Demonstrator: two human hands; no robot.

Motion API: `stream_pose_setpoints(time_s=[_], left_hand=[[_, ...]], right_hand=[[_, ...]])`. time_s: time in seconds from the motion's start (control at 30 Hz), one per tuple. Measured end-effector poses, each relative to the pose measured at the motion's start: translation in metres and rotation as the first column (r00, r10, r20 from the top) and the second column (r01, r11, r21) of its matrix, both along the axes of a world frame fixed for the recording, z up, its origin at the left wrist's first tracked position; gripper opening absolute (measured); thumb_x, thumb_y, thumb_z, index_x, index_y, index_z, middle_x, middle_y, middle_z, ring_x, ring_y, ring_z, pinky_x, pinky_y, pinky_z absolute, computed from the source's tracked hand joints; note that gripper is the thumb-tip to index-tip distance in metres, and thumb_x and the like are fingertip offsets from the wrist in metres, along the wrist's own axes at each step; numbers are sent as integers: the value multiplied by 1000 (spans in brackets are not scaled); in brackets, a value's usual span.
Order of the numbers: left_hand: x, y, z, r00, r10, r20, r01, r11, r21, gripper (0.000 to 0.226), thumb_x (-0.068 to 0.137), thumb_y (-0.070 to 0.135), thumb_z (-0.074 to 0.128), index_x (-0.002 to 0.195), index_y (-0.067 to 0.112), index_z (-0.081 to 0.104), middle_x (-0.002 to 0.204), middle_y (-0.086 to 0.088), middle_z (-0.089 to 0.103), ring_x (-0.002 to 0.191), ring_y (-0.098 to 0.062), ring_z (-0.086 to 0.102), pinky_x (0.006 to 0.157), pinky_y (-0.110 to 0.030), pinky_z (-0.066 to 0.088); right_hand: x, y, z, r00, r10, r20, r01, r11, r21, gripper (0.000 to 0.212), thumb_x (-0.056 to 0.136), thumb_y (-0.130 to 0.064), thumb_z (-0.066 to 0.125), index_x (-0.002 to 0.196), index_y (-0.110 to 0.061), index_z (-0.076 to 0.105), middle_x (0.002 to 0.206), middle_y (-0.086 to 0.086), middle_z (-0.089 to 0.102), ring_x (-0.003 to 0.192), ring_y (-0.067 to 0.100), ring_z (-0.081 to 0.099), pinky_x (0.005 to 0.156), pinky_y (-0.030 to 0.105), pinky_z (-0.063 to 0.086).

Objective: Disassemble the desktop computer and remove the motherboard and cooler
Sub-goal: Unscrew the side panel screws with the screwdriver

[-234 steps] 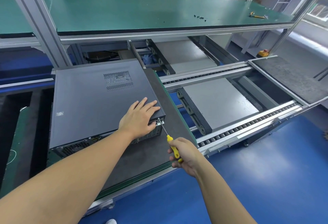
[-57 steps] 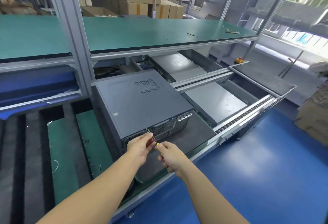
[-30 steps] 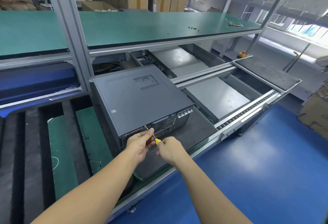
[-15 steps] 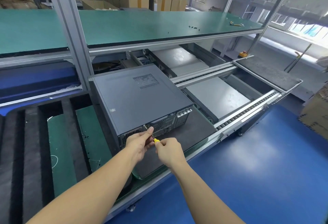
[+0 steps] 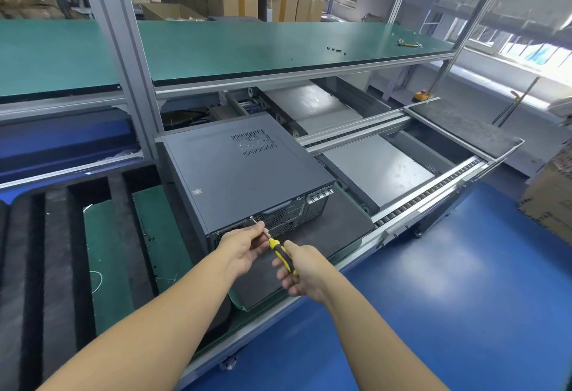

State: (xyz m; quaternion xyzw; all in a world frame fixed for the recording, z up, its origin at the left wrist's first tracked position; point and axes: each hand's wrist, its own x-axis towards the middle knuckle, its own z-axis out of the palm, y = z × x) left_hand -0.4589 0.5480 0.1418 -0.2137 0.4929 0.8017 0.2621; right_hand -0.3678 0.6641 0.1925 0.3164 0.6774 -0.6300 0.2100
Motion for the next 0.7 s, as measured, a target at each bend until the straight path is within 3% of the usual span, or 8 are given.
stream_pose_setpoints(time_s=[0.13, 0.23, 0.33, 0.4, 0.47, 0.57, 0.63, 0.7], left_hand=[[1, -3, 0, 1000, -10, 3, 10, 1000, 29, 11, 95, 5, 62, 86, 1, 67, 70, -9, 68, 55, -12, 65, 51, -23, 56], [2, -5, 0, 999, -25, 28, 23, 998, 66, 10, 92, 9, 67, 85, 2, 67, 74, -10, 66, 65, -16, 63, 52, -24, 56], [1, -5, 1, 997, -39, 60, 37, 999, 30, 15, 86, 12, 74, 80, 4, 64, 70, -9, 61, 66, -16, 58, 48, -22, 55], [-1, -6, 0, 997, -40, 65, 39, 999, 14, 14, 84, 10, 75, 80, 3, 64, 69, -9, 60, 65, -15, 58, 46, -21, 54], [-2, -6, -1, 997, -43, 58, 43, 999, 4, 11, 85, 8, 74, 81, 3, 66, 68, -8, 62, 61, -14, 60, 47, -21, 54], [-3, -8, -1, 997, -63, 45, 62, 998, 19, 9, 91, 5, 67, 83, 2, 66, 70, -9, 65, 53, -11, 63, 47, -21, 55], [-3, -7, 1, 996, -72, 52, 69, 996, 51, 13, 95, 2, 60, 83, 2, 66, 70, -9, 66, 57, -13, 64, 47, -22, 55], [-2, -6, 3, 996, -67, 64, 62, 995, 76, 15, 97, 0, 55, 86, 2, 66, 74, -9, 67, 65, -16, 64, 48, -24, 56]], right_hand=[[0, -8, -6, 986, -108, -126, 112, 994, 21, 29, 102, -21, 41, 82, -8, 57, 60, 4, 53, 45, 14, 44, 41, 21, 34], [2, -12, -12, 963, -86, -256, 122, 984, 131, 17, 96, -22, 58, 88, -11, 50, 71, 5, 53, 49, 15, 45, 42, 25, 40], [-1, -13, -15, 939, -62, -338, 133, 972, 192, 20, 89, -11, 65, 93, -14, 46, 83, 1, 50, 59, 13, 44, 44, 23, 42], [-3, -14, -17, 944, -76, -322, 137, 975, 172, 23, 88, -11, 67, 94, -15, 46, 85, 2, 50, 62, 14, 43, 43, 22, 40], [-3, -13, -18, 961, -110, -254, 145, 982, 124, 24, 89, -23, 69, 95, -14, 48, 81, 3, 51, 56, 15, 44, 41, 24, 38], [1, -5, -18, 988, -134, -76, 132, 991, -38, 32, 96, -42, 53, 92, -11, 57, 69, 4, 53, 51, 15, 49, 43, 23, 39], [4, 0, -18, 996, -85, -11, 84, 994, -73, 38, 100, -43, 43, 85, -11, 59, 61, 2, 54, 46, 15, 49, 44, 20, 38], [5, 0, -19, 995, -87, -45, 84, 994, -69, 32, 100, -38, 45, 87, -10, 57, 60, 3, 54, 44, 15, 48, 43, 20, 35]])
